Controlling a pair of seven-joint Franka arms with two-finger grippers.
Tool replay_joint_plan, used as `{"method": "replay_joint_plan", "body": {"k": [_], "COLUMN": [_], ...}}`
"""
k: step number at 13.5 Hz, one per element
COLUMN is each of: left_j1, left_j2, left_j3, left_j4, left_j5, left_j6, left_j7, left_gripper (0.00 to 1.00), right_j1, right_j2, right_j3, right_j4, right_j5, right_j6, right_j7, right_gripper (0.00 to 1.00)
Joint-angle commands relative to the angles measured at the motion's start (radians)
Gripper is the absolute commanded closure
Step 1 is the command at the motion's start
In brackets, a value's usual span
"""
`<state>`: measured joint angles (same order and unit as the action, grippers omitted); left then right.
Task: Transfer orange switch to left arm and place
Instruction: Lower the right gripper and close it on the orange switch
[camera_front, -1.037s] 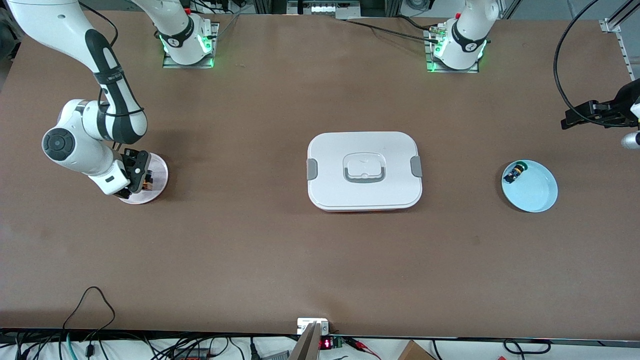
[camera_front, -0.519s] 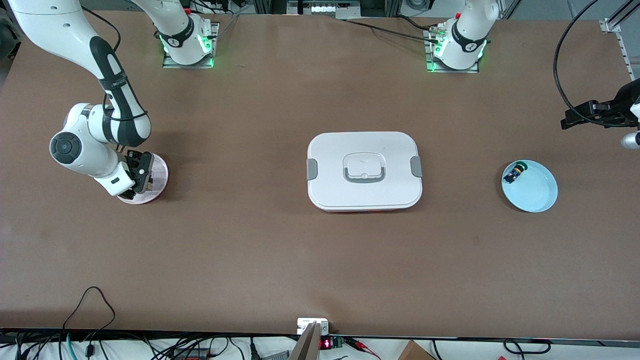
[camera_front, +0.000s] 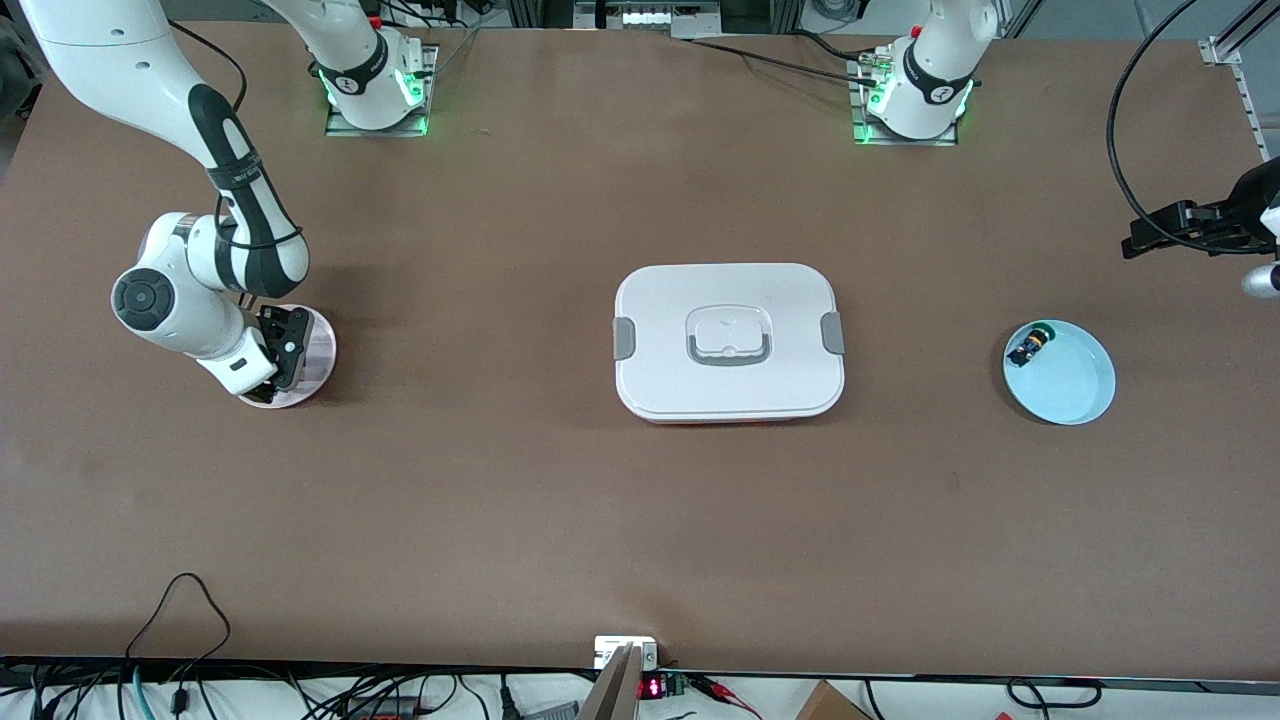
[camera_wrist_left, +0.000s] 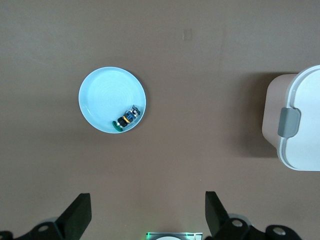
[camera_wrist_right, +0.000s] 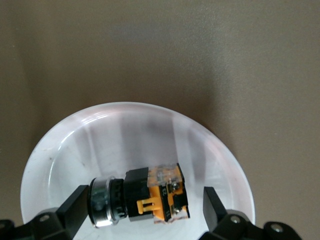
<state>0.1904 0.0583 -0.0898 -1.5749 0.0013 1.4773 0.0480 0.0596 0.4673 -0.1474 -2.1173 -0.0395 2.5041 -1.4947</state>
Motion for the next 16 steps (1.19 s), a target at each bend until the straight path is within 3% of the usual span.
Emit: {"method": "replay_joint_plan", "body": {"k": [1,7,11,12,13,16], "left_j1": [0.007,0.018,0.066,0.067,0.067,0.066], "left_j2": [0.012,0.017,0.034,0.035,0.035,0.035], "left_j3": [-0.004,-0.004,-0.004,-0.004,-0.004,-0.005], "left_j4": [0.032,0.03,0.033,0.035,0.035,0.036], "left_j5": [-0.017,-0.018,-0.049,-0.049,-0.052,-0.052], "left_j6": [-0.023,-0.025,-0.029,-0.029,-0.029,-0.029], "left_j7": [0.004,0.004,0.004,0.004,0.004,0.004], "left_gripper": [0.0,0.0,0.0,0.0,0.0,0.0], "right_j1": [-0.009,-0.009,-0.012,-0.014,-0.014,-0.012], "right_j2": [0.001,0.01,0.008,0.007,0.004,-0.004], "right_j3": [0.012,0.014,0.026,0.026,0.026,0.028], "right_j4": [0.0,-0.004,-0.004,-0.004,-0.001,0.0], "right_j5": [0.0,0.0,0.0,0.0,0.0,0.0], "right_j6": [0.013,0.029,0.025,0.027,0.027,0.016], "right_j7": [-0.019,-0.019,-0.021,-0.021,-0.022,-0.027], "right_gripper": [0.0,0.03,0.46,0.62,0.73,0.82]}}
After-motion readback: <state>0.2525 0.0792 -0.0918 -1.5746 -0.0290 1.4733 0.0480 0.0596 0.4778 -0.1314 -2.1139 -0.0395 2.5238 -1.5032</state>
